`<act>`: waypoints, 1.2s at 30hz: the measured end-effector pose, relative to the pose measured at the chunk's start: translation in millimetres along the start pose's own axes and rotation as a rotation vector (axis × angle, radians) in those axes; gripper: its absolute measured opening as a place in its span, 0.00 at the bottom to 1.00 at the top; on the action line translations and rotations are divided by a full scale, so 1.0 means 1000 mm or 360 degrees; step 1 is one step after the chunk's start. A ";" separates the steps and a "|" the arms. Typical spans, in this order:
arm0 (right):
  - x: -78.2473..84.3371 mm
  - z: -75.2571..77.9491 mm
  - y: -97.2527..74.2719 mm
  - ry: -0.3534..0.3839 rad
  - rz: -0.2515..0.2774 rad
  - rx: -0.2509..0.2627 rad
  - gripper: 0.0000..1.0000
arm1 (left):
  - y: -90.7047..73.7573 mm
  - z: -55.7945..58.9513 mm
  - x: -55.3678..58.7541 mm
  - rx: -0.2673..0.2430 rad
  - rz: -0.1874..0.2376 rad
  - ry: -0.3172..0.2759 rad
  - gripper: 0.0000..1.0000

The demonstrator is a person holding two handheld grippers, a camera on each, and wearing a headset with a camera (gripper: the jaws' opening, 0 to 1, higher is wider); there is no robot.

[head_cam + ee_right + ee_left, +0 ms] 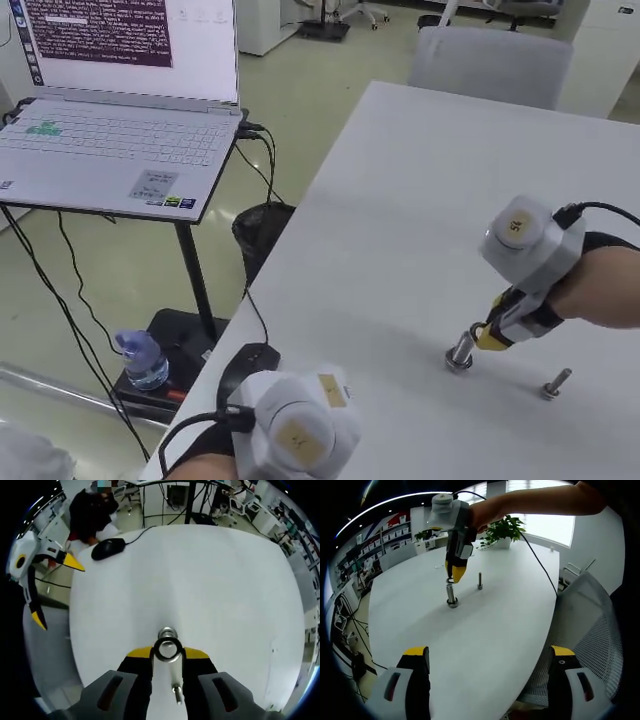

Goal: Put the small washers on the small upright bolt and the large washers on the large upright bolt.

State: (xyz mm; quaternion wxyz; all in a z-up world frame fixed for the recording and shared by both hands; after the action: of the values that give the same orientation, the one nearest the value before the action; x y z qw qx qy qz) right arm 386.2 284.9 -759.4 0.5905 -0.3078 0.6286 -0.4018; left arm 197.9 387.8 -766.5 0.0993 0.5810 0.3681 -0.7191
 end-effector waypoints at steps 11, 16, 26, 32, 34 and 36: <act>-0.002 0.002 0.011 -0.0023 -0.0037 -0.0011 0.22 | -0.002 -0.003 0.002 0.0000 -0.0005 -0.0011 0.97; -0.002 0.002 0.013 -0.0020 -0.0042 -0.0015 0.22 | -0.001 -0.002 0.003 0.0007 -0.0002 -0.0017 0.96; 0.001 0.001 0.022 -0.0038 -0.0062 -0.0021 0.22 | -0.001 -0.002 0.004 0.0011 -0.0007 -0.0021 0.94; 0.005 0.001 0.027 -0.0038 -0.0077 -0.0021 0.22 | -0.001 -0.002 0.005 0.0010 -0.0009 -0.0028 0.93; 0.006 0.001 0.029 -0.0034 -0.0076 -0.0018 0.22 | -0.001 -0.002 0.005 0.0008 -0.0009 -0.0026 0.93; 0.007 0.001 0.031 -0.0033 -0.0081 -0.0020 0.22 | -0.001 -0.003 0.005 0.0007 -0.0007 -0.0029 0.93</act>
State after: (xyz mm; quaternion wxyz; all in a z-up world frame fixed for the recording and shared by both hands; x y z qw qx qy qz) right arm 389.6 294.0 -789.3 0.5846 -0.3315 0.6169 -0.4096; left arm 198.0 392.0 -771.0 0.0998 0.5737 0.3668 -0.7255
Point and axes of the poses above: the centre of the closed fingertips' face, and the gripper's own axes: y roughly forward along the fingers, z roughly to its right, x roughly out of its underside, the point moved 4 cm from there along -y, roughly backward along the fingers, and after that the axes turned 15 degrees about z, right-handed, at the moved point
